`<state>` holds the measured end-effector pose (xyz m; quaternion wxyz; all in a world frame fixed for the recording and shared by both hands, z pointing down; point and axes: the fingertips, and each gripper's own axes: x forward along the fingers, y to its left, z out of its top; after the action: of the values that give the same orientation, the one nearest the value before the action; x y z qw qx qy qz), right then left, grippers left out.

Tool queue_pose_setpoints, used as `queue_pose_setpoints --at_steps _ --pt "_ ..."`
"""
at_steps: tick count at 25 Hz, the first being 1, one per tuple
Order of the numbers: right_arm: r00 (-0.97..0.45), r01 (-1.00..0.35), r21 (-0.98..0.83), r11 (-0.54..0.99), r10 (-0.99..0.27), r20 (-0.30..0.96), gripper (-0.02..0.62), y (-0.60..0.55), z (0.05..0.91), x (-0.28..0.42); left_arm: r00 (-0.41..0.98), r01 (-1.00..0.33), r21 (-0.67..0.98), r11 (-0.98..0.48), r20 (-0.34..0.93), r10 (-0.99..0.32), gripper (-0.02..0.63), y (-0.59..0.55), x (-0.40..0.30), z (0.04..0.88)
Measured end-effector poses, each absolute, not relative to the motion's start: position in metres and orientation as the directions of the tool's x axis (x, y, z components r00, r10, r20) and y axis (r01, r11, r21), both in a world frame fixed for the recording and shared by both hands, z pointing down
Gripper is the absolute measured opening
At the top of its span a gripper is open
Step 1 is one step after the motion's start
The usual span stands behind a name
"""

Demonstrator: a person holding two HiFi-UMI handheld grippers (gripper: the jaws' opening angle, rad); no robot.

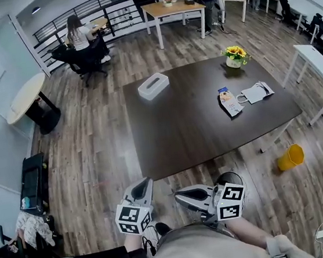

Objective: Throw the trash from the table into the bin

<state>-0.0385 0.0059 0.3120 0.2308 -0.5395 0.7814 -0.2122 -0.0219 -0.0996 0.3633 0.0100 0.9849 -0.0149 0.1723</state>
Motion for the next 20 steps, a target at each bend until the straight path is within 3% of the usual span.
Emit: queue_pose_setpoints --at_steps 14,20 --pt "-0.199 -0.712 -0.663 0.233 -0.972 -0.128 0.014 0.105 0.337 0.061 0.911 0.113 -0.011 -0.994 0.400 0.099 0.014 0.013 0.080 0.376" --pt "-0.134 -0.763 -0.631 0.140 -0.989 -0.058 0.014 0.097 0.330 0.094 0.921 0.164 0.106 -0.981 0.338 0.191 0.014 -0.002 0.120 0.364"
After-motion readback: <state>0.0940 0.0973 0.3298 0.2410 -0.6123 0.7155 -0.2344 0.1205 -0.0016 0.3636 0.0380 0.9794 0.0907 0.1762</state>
